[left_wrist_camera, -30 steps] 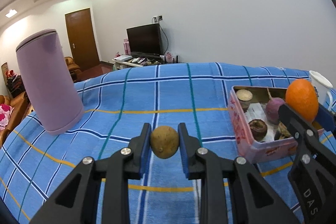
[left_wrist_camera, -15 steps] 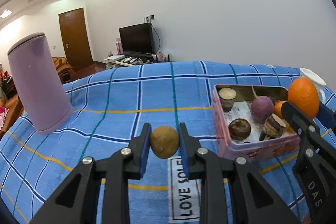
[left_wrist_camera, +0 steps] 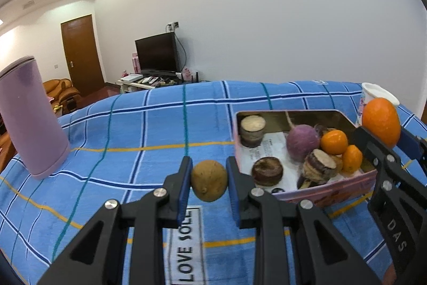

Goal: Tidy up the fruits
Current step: 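Lift and carry the orange and small brown fruit over the pink tin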

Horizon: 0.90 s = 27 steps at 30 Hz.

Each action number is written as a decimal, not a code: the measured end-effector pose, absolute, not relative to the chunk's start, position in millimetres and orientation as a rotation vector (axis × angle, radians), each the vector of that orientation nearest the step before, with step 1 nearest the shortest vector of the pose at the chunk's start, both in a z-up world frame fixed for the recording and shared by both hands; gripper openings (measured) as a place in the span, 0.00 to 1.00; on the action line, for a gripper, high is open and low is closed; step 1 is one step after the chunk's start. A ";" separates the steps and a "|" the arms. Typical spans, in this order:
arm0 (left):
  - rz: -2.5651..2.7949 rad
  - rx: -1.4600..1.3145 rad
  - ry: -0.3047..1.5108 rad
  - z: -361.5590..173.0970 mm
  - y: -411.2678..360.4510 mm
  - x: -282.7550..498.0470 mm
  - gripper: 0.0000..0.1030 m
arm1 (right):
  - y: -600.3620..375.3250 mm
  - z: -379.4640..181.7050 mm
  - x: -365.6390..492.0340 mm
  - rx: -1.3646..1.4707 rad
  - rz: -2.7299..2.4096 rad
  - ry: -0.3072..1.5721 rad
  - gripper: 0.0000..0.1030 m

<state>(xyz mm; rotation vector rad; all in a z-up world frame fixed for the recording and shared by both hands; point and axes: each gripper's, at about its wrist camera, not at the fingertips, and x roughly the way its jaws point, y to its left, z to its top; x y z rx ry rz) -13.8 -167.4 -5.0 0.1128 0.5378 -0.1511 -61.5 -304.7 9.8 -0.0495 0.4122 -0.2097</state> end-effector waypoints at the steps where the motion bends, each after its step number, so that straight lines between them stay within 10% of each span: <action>1: -0.157 0.116 0.537 -5.2 -170.7 -14.1 0.26 | -308.5 10.0 -62.2 -0.048 -0.216 0.412 0.47; 27: -0.312 0.124 0.562 -2.0 -246.0 8.2 0.26 | -377.4 11.3 -51.1 -0.068 -0.375 0.446 0.47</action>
